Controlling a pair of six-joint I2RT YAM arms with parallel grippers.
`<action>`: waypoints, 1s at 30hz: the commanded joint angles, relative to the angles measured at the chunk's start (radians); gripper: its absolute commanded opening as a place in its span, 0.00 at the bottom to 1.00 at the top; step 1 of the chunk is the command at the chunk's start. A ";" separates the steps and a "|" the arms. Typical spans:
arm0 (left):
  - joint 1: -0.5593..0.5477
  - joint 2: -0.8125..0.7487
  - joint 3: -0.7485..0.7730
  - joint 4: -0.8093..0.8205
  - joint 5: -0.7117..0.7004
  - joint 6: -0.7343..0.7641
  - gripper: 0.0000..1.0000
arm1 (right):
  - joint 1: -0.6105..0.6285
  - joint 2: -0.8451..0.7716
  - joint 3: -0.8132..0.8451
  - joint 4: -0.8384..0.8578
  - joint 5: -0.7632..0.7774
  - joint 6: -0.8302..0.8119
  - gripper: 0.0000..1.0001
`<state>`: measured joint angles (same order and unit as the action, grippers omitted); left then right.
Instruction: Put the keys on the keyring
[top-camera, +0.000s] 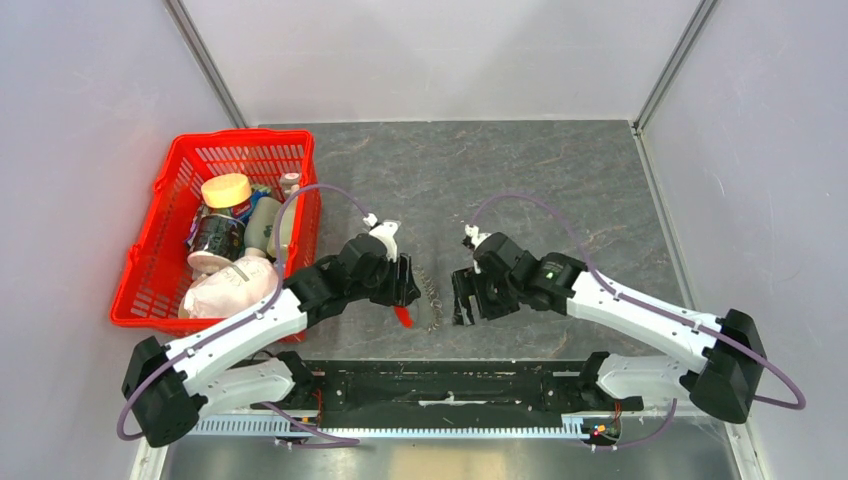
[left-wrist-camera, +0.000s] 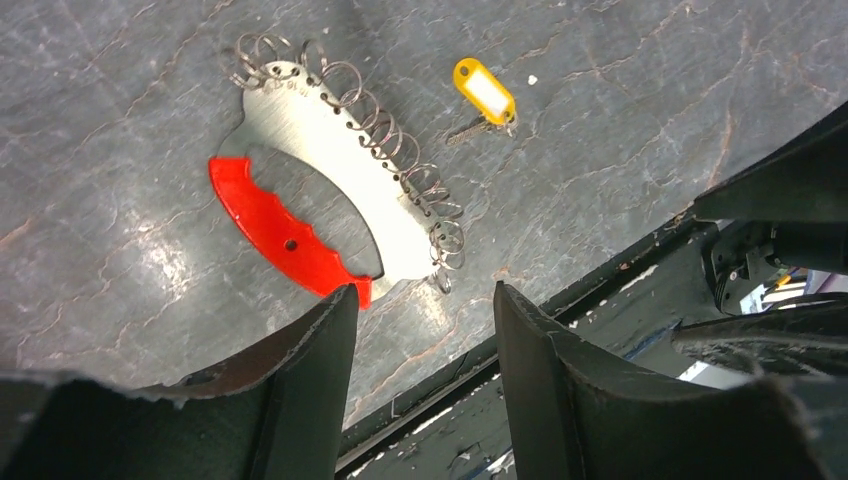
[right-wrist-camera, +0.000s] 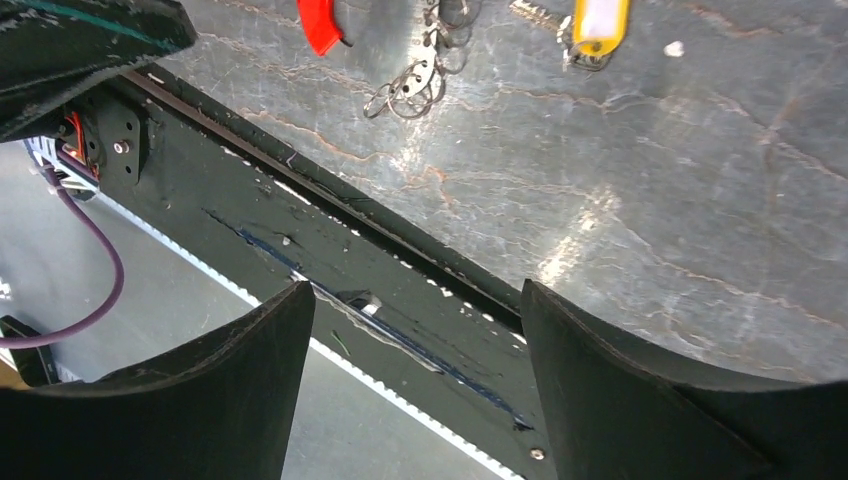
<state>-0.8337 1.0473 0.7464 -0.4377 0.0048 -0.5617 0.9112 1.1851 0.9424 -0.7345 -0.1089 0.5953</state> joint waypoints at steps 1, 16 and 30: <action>-0.005 -0.063 -0.026 -0.024 -0.058 -0.056 0.59 | 0.086 0.029 -0.013 0.110 0.097 0.129 0.82; -0.005 -0.240 -0.073 -0.090 -0.151 -0.066 0.55 | 0.306 0.208 0.016 0.212 0.320 0.422 0.61; -0.005 -0.325 -0.090 -0.124 -0.161 -0.044 0.56 | 0.398 0.438 0.089 0.266 0.467 0.610 0.41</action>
<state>-0.8337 0.7444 0.6529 -0.5522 -0.1387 -0.5968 1.2984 1.6260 1.0058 -0.5117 0.2428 1.1172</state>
